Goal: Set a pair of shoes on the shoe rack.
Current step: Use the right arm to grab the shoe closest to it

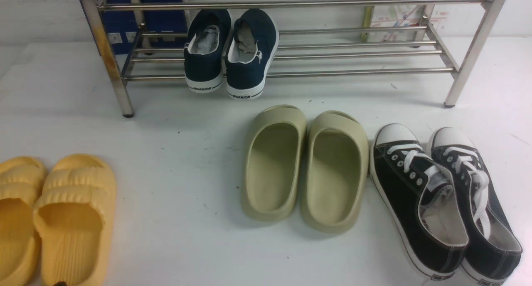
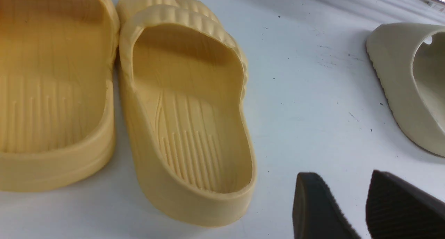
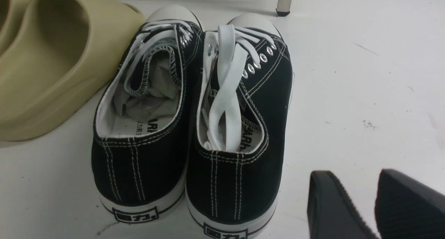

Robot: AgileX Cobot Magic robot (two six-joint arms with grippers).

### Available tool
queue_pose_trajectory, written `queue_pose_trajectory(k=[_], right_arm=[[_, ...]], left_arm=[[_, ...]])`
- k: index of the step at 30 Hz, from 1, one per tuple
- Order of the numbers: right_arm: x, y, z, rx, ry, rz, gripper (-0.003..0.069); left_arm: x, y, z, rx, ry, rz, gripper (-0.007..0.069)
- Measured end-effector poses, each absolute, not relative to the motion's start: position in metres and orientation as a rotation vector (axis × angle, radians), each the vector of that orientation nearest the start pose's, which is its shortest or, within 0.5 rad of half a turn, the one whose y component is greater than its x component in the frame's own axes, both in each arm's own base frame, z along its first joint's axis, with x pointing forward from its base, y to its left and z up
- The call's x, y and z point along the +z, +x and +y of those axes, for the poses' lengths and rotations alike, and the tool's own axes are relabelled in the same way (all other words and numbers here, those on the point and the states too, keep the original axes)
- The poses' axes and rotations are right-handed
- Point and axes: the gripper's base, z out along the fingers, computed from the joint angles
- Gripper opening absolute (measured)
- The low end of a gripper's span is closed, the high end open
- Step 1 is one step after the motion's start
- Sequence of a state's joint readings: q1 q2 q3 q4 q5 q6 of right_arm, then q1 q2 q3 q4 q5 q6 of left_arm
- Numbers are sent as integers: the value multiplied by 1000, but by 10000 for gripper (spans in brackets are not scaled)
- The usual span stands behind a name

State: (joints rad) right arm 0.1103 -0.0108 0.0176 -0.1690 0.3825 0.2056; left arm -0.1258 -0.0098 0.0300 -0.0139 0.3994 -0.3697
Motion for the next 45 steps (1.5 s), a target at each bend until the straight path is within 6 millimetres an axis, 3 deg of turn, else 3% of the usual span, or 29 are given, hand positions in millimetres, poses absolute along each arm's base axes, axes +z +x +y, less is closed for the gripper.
queue_pose_trajectory(k=[28, 38, 40, 44, 45], right_arm=[[176, 54, 1, 67, -14, 1832, 239], [213, 55, 7, 279, 66, 1408, 239], [227, 52, 8, 369, 95, 1258, 239], [249, 46, 7, 544, 215, 1173, 239], [263, 43, 6, 570, 237, 1166, 239]], left_arm=[[168, 51, -7, -349, -242, 1903, 239], [168, 51, -7, -349, -242, 1903, 239], [168, 51, -7, -349, -242, 1903, 239], [168, 51, -7, -349, -242, 1903, 239], [168, 51, -7, -349, -242, 1903, 239]])
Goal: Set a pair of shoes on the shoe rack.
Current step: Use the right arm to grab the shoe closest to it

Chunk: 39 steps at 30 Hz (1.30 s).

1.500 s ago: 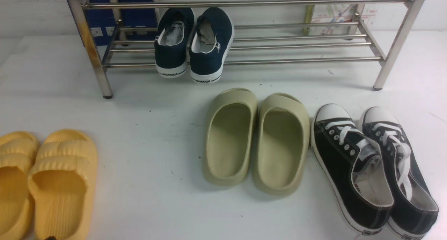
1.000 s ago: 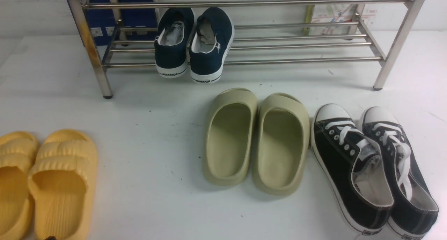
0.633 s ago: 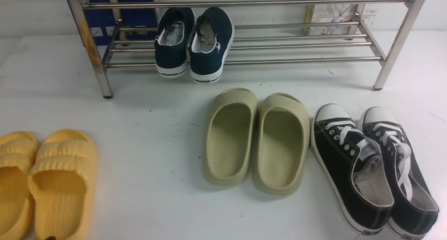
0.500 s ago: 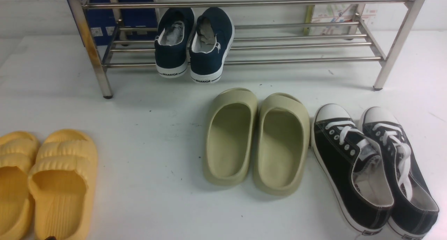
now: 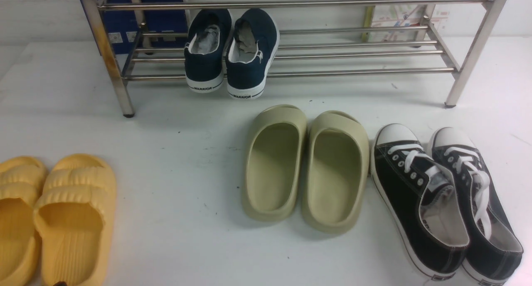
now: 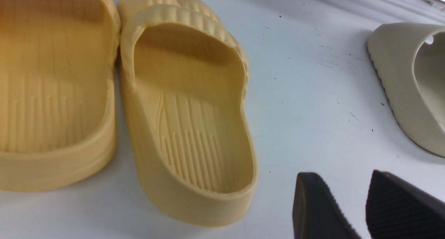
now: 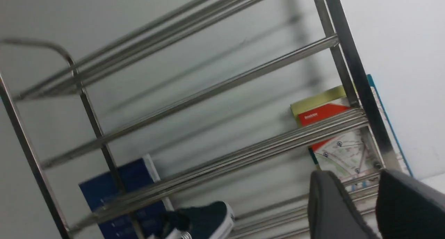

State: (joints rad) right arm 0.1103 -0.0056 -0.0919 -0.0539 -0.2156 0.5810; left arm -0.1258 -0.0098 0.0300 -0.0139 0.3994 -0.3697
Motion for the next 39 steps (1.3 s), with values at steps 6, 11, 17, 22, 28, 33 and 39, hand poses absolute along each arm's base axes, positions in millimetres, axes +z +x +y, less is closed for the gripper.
queue_pose_trajectory(k=[6, 11, 17, 22, 28, 33, 39], right_arm=[[348, 40, 3, 513, 265, 1297, 239], [377, 73, 1, 267, 220, 1593, 239], [351, 114, 6, 179, 201, 1916, 239], [312, 141, 18, 200, 111, 2327, 239], [280, 170, 46, 420, -31, 2612, 239], [273, 188, 75, 432, -158, 2696, 262], [263, 218, 108, 202, -204, 2776, 323]], left_arm=[[168, 51, -7, -349, -242, 1903, 239], [168, 51, -7, -349, -242, 1903, 239], [168, 51, -7, -349, -242, 1903, 239], [168, 51, -7, -349, -242, 1903, 239], [168, 51, -7, -349, -242, 1903, 239], [168, 51, -7, -349, -242, 1903, 239], [168, 51, -7, -349, -242, 1903, 239]])
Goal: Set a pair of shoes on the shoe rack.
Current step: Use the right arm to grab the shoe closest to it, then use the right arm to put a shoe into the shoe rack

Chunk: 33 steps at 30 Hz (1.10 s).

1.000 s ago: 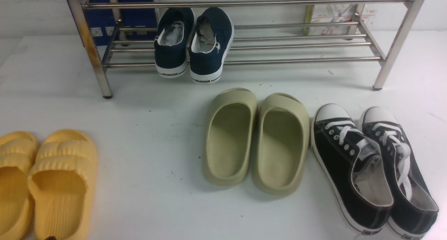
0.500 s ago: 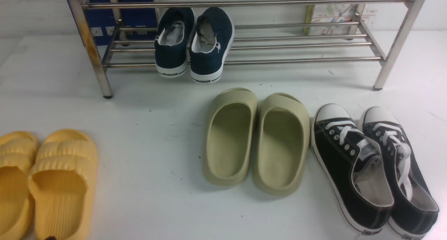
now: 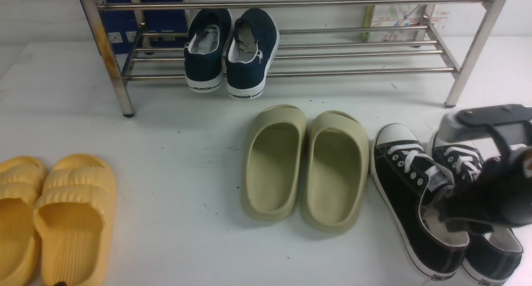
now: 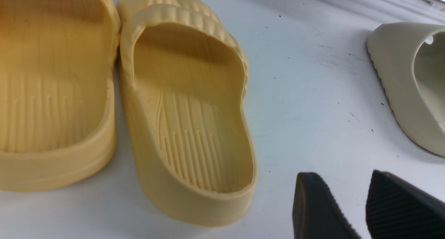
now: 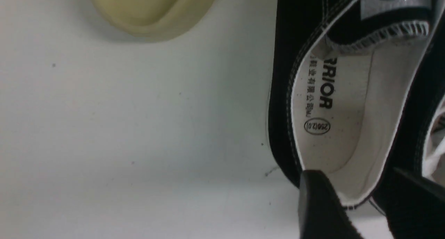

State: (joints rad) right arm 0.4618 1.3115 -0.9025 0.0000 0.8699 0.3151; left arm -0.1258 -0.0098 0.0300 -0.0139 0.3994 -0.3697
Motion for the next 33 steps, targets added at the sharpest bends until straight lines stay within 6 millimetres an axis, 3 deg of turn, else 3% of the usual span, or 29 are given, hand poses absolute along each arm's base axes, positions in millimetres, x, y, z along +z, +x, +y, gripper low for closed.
queue_pose_trajectory(k=[5, 12, 15, 19, 20, 22, 24, 28, 29, 31, 33], right_arm=[[238, 237, 133, 95, -190, 2822, 398], [195, 256, 139, 0, -208, 2905, 437], [187, 259, 140, 7, -204, 2925, 385], [188, 259, 144, 68, -207, 2935, 137], [188, 259, 145, 82, -212, 2935, 62], [193, 259, 145, 91, -221, 2938, 15], [201, 257, 144, 79, -231, 2954, 14], [236, 259, 143, 59, -242, 2948, 14], [236, 258, 143, 52, -246, 2952, 14], [267, 267, 148, 84, -270, 2885, 14], [284, 273, 153, 136, -284, 2839, 14]], left_arm=[[168, 51, -7, -349, -242, 1903, 239], [168, 51, -7, -349, -242, 1903, 239], [168, 51, -7, -349, -242, 1903, 239], [168, 51, -7, -349, -242, 1903, 239], [168, 51, -7, -349, -242, 1903, 239], [168, 51, -7, -349, -242, 1903, 239], [168, 51, -7, -349, -242, 1903, 239], [168, 51, -7, -349, -242, 1903, 239], [168, 51, -7, -349, -242, 1903, 239], [168, 51, -7, -349, -242, 1903, 239], [168, 51, -7, -349, -242, 1903, 239]])
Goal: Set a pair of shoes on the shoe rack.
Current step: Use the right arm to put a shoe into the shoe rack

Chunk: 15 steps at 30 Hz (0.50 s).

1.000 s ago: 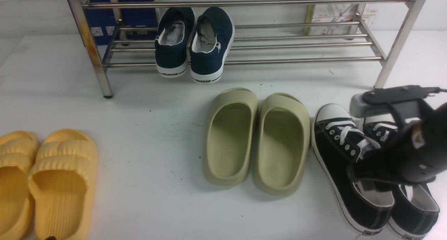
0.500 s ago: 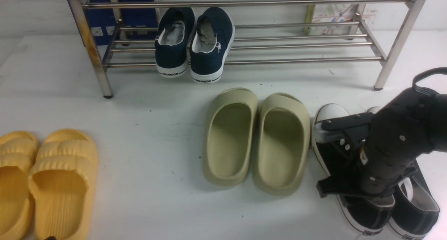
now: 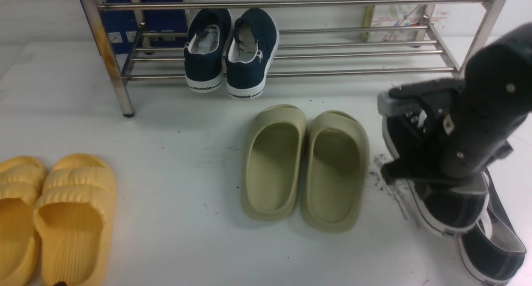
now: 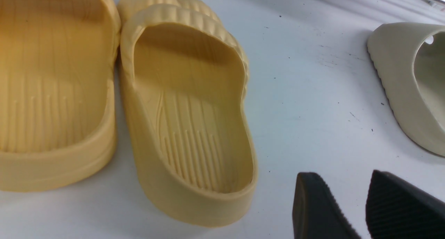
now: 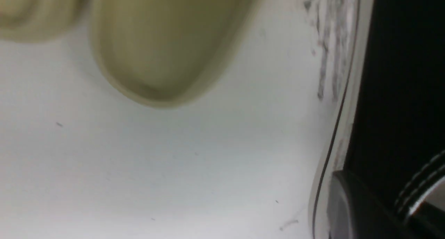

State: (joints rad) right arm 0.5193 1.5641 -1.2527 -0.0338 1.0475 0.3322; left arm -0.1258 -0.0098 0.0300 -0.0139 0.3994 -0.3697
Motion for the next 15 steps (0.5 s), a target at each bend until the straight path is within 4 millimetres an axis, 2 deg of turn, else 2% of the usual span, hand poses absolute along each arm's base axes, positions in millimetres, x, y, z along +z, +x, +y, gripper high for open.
queue_pose_trajectory(k=[4, 6, 8, 10, 15], right_arm=[[315, 288, 169, 287, -282, 2752, 14], [319, 300, 176, 307, -288, 2722, 14], [318, 307, 180, 307, -294, 2716, 14], [306, 329, 192, 293, -311, 2725, 14], [290, 357, 208, 283, -330, 2734, 14]], left_arm=[[168, 51, -7, -349, -242, 1903, 239], [168, 51, -7, -349, -242, 1903, 239], [168, 51, -7, -349, -242, 1903, 239], [168, 51, -7, -349, -242, 1903, 239], [168, 51, -7, -349, -242, 1903, 239]])
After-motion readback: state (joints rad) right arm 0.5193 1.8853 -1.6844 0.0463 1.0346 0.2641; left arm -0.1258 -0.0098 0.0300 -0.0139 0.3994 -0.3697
